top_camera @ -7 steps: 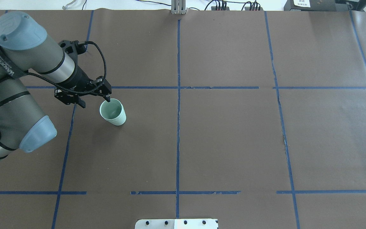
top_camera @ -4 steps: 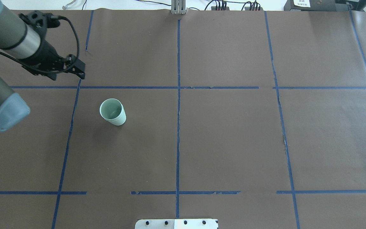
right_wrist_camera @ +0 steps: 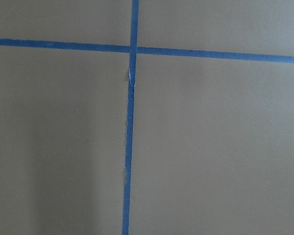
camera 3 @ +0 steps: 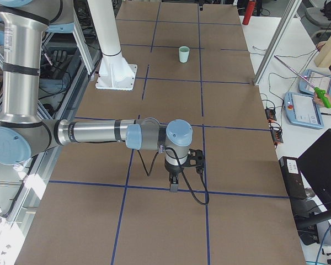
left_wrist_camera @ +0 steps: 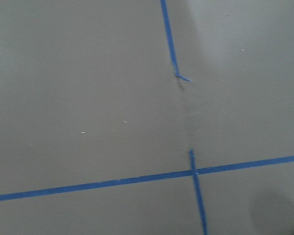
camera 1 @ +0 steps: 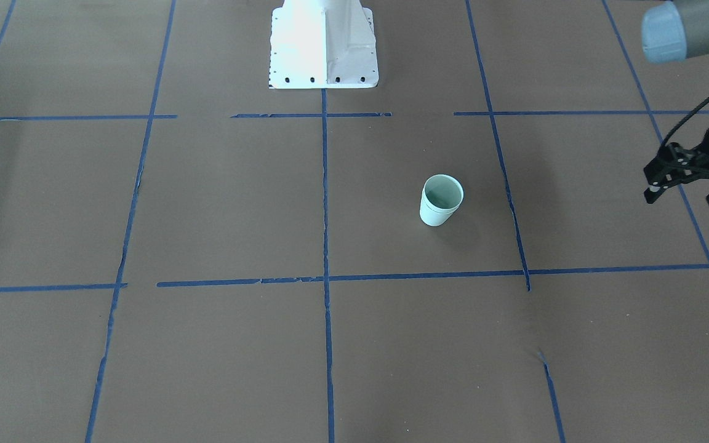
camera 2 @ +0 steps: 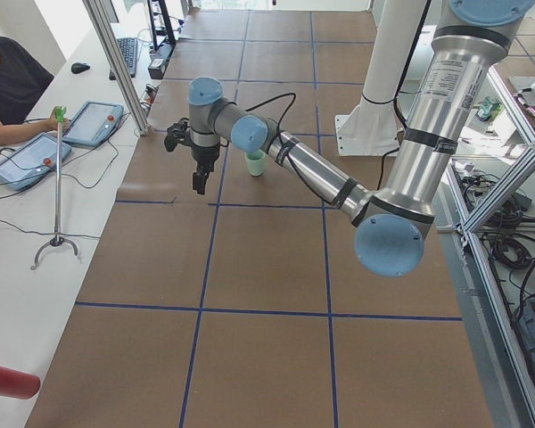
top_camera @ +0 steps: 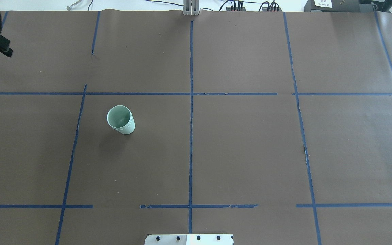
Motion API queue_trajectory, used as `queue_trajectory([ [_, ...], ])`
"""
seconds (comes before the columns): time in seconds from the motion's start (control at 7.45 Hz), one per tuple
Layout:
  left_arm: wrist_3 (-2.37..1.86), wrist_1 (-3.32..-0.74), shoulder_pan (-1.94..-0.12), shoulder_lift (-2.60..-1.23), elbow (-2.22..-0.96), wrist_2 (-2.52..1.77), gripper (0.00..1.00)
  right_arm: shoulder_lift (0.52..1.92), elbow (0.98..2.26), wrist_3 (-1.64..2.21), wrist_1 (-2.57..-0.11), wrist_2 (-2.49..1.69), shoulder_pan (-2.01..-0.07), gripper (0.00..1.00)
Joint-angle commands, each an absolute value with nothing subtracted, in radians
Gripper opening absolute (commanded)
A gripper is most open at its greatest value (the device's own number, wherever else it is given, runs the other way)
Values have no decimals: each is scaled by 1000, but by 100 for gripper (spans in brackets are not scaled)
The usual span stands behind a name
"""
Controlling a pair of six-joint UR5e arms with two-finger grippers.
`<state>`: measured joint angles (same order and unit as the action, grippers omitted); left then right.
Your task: Stack cups
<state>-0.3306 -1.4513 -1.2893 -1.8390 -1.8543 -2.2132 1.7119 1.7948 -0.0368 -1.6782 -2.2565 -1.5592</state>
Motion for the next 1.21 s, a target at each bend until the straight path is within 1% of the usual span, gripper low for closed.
queue_trajectory([
  [0.0,-12,-1391,-1457,-1752,-1737,-2242,100,1712,1795,-37,-1678,-2256,-1559,100],
  [0.13,58,-1402,-1469,-1702,-1668,-2347,100,1712,1795,-37,-1678,-2256,-1560,100],
  [0.27,72,-1417,-1470,-1660,-1642,-2374,100,1712,1795,-37,-1678,-2256,-1560,100],
  [0.4,72,-1448,-1470,-1634,-1626,-2376,100,1712,1795,-37,-1678,-2256,-1559,100],
  [0.54,72,-1485,-1488,-1632,-1576,-2376,100,1712,1795,-37,-1678,-2256,-1559,100],
  [1.07,71,-1485,-1545,-1623,-1551,-2378,100,1712,1795,-37,-1678,-2256,-1559,100],
])
